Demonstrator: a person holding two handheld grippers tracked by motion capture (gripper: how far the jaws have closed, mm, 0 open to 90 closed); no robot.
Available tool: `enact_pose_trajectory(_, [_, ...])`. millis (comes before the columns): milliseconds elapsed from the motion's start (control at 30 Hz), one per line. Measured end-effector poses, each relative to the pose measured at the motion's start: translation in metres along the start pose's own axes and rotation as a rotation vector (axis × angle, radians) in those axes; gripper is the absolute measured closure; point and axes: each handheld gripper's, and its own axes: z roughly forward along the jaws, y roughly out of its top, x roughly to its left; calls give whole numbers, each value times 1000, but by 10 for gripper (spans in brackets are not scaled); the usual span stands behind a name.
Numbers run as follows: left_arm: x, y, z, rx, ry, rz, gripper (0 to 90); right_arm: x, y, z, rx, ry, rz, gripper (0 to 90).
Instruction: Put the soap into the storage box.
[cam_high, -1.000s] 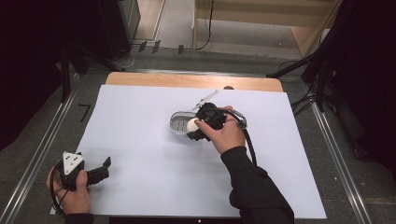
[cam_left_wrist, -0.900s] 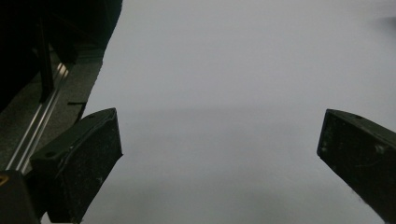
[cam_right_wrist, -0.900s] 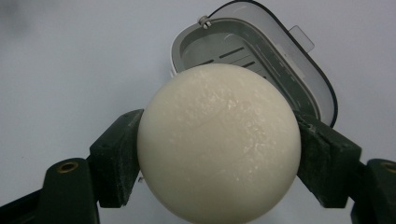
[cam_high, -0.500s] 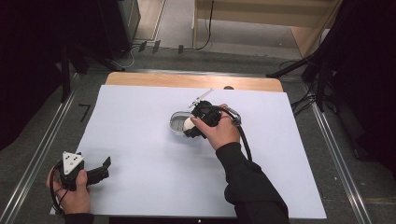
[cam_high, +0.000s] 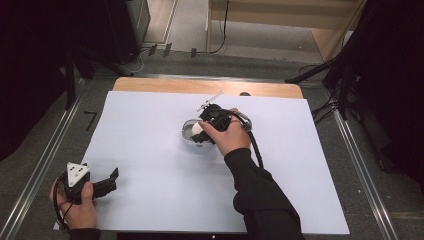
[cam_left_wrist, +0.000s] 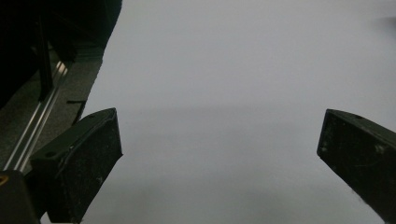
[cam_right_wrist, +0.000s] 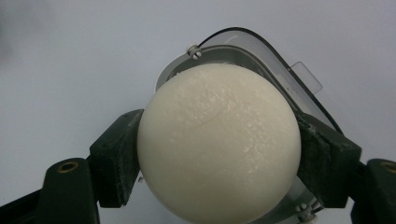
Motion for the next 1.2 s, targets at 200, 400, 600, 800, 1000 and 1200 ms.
enact_pose_trajectory(200, [0, 0, 0, -1, -1, -2, 2, -4, 0, 6, 12, -4, 10, 246])
enact_pose_trajectory(400, [0, 0, 0, 2, 0, -1, 2, -5, -1, 9, 16, 8, 18, 246])
enact_pose_trajectory(600, [0, 0, 0, 3, 0, -2, 1, -7, -3, 17, 36, 21, 27, 246])
enact_pose_trajectory(800, [1, 0, 0, 3, -1, -3, 1, -7, -4, 19, 34, 30, 40, 246])
enact_pose_trajectory(1000, [1, 0, 0, 2, -2, -4, 1, -6, -4, 19, 23, 4, 50, 246])
enact_pose_trajectory(1200, [1, 0, 0, 2, -1, -4, 1, -5, -3, 20, 19, -10, 66, 246])
